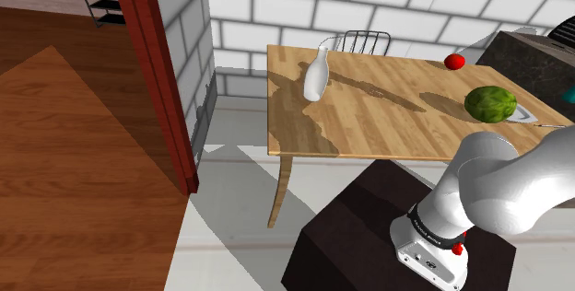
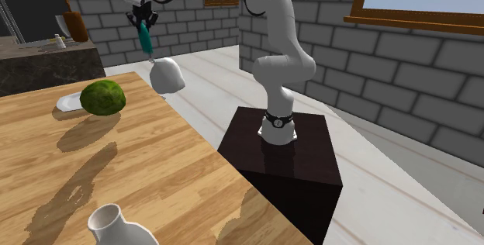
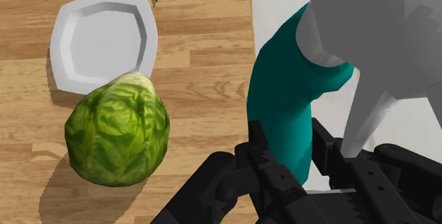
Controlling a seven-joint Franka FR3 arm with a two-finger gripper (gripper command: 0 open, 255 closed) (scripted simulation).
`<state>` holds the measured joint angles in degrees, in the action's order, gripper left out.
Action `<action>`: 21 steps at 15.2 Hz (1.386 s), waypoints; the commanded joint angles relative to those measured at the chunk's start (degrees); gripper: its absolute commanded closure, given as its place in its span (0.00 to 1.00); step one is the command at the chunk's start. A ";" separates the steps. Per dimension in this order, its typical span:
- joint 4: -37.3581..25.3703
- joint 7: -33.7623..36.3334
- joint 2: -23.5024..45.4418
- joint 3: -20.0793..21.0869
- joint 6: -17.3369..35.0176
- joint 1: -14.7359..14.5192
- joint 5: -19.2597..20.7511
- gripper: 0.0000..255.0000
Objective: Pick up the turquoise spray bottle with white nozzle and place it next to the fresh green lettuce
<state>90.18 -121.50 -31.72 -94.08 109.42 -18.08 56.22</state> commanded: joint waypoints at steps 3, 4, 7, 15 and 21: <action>2.72 1.49 -0.44 -0.44 2.21 0.74 1.02 1.00; 3.39 1.88 -0.55 -0.59 2.76 0.89 1.31 1.00; 5.30 3.04 -0.93 -1.17 4.39 1.20 2.21 1.00; 9.69 6.23 -2.07 -3.43 8.46 1.19 5.03 1.00; 12.37 8.72 -3.08 -5.71 11.27 0.49 7.51 1.00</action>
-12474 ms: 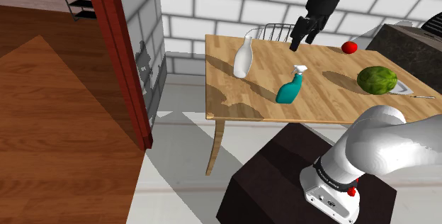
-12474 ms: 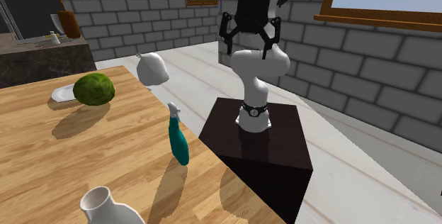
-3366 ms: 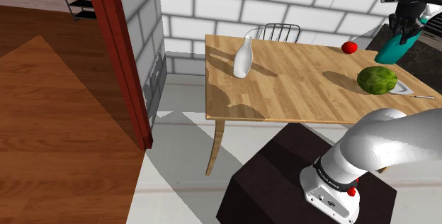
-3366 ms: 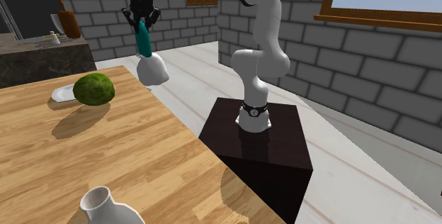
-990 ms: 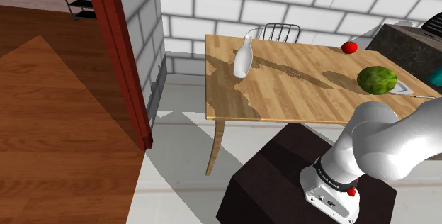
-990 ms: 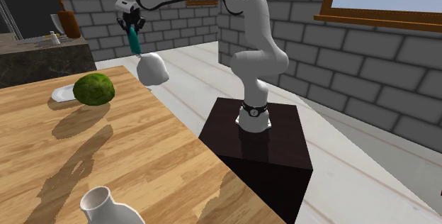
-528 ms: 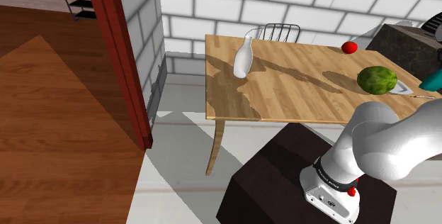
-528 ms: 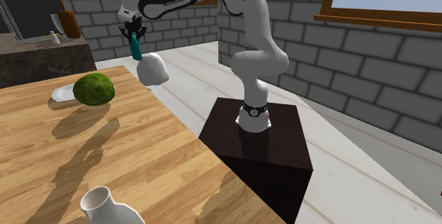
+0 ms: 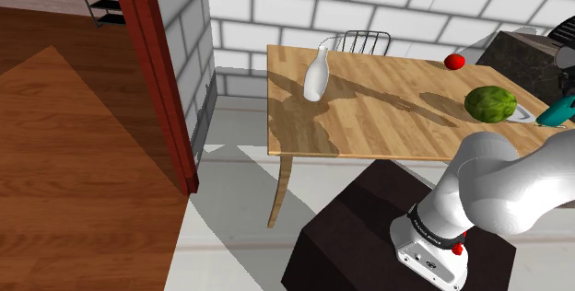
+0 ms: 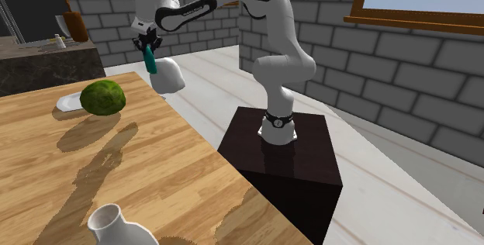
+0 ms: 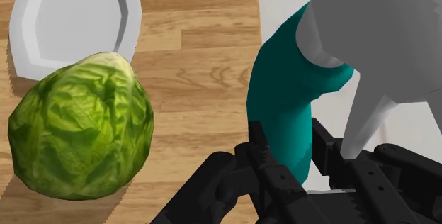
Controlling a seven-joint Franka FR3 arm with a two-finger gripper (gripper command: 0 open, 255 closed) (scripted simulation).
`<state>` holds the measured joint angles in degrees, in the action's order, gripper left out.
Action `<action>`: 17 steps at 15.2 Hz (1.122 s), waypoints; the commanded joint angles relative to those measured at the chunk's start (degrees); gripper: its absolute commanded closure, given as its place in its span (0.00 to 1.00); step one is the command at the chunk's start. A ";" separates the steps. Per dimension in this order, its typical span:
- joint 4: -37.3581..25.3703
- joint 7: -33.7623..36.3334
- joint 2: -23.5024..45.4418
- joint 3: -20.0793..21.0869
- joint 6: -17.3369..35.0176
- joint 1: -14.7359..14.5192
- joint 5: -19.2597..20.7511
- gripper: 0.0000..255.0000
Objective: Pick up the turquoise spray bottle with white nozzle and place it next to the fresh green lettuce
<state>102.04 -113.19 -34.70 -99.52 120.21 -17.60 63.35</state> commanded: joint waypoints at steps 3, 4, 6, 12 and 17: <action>1.66 1.69 -0.67 -1.56 1.80 -0.51 1.73 1.00; 2.02 2.12 -0.88 -2.01 2.23 -0.72 2.20 1.00; 2.69 2.99 -1.29 -2.93 3.06 -1.15 3.16 1.00; 4.37 5.67 -2.69 -5.87 5.39 -2.69 6.22 1.00; 5.42 7.96 -4.03 -8.46 7.15 -4.18 8.97 1.00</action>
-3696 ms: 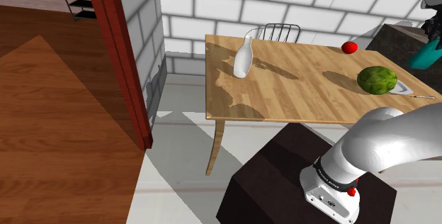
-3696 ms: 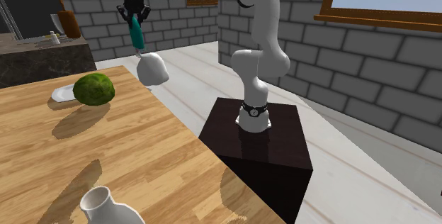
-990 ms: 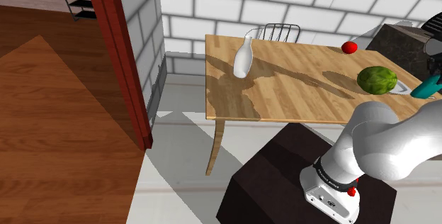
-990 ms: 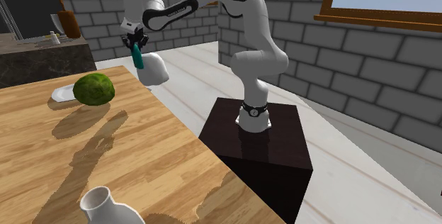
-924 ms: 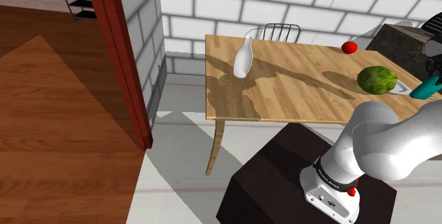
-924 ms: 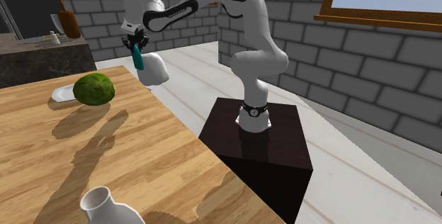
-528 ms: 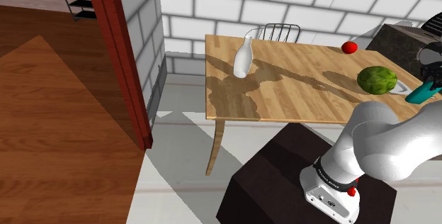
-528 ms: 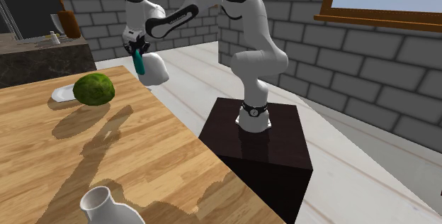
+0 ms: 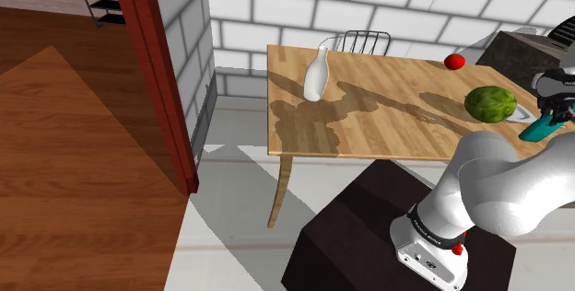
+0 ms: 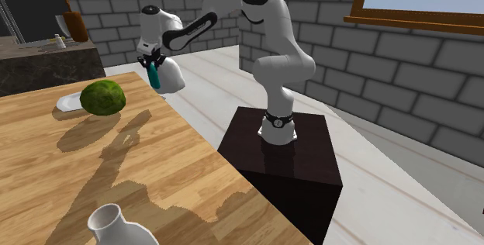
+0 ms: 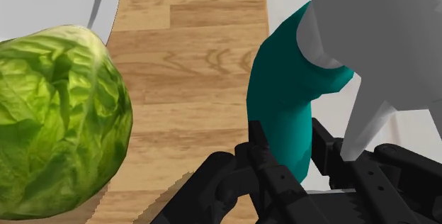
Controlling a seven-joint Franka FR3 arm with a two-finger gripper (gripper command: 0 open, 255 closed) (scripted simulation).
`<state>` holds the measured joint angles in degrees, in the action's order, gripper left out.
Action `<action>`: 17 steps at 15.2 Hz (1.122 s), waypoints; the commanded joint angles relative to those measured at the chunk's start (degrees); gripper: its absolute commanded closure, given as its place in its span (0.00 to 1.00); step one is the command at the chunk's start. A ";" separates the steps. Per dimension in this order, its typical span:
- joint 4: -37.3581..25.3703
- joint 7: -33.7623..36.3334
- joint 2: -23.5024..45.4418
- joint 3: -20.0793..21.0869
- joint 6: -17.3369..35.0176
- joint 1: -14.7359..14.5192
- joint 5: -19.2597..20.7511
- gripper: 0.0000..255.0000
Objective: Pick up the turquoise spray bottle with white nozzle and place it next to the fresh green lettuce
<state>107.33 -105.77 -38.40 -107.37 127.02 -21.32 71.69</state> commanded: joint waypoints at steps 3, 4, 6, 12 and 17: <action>0.60 1.93 -1.22 -2.20 1.30 -1.42 2.35 1.00; 0.73 2.40 -1.52 -2.73 1.61 -1.75 2.94 1.00; 0.96 3.33 -2.16 -3.80 2.21 -2.41 4.13 1.00; 1.36 6.15 -4.23 -7.00 3.85 -4.47 7.78 1.00; 1.38 6.52 -4.53 -7.41 4.05 -4.74 8.27 1.00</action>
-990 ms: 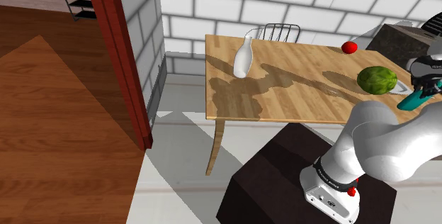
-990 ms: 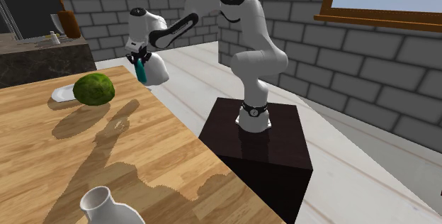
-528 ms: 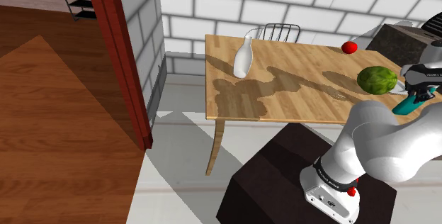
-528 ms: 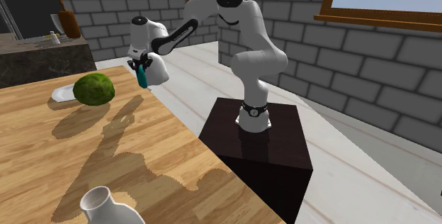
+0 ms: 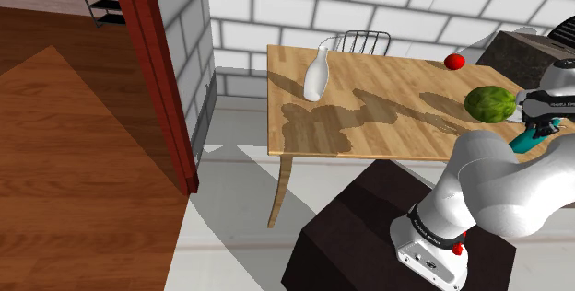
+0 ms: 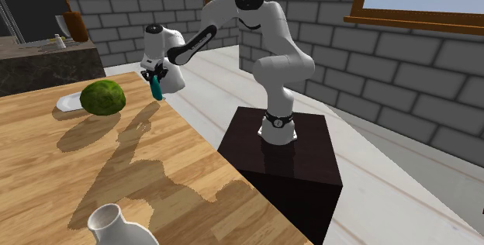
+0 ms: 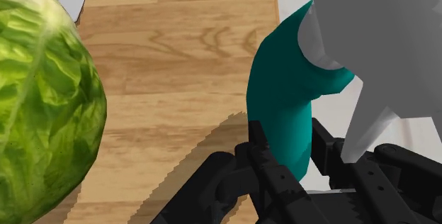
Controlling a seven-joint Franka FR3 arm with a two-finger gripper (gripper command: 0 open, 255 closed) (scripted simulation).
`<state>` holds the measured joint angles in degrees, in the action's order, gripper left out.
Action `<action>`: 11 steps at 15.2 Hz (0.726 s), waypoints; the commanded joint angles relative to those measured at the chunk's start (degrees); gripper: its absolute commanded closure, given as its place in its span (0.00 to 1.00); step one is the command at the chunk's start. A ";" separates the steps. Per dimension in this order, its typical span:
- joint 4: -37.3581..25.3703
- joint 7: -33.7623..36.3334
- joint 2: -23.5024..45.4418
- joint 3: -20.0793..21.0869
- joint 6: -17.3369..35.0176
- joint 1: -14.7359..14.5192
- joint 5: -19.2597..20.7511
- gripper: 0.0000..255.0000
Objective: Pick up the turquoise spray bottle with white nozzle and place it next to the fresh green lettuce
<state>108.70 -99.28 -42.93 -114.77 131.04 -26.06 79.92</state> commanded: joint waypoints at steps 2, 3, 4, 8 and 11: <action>0.01 0.03 0.00 -0.02 0.03 -0.01 0.04 1.00; 0.01 0.03 0.00 -0.02 0.03 -0.01 0.04 1.00; 0.01 0.03 0.00 -0.02 0.03 -0.01 0.04 0.00; 0.01 0.03 0.00 -0.02 0.03 -0.01 0.04 0.00; 2.23 -0.69 3.03 3.31 -0.57 2.76 -2.80 0.00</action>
<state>110.29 -99.48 -40.92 -112.63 130.64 -24.37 78.21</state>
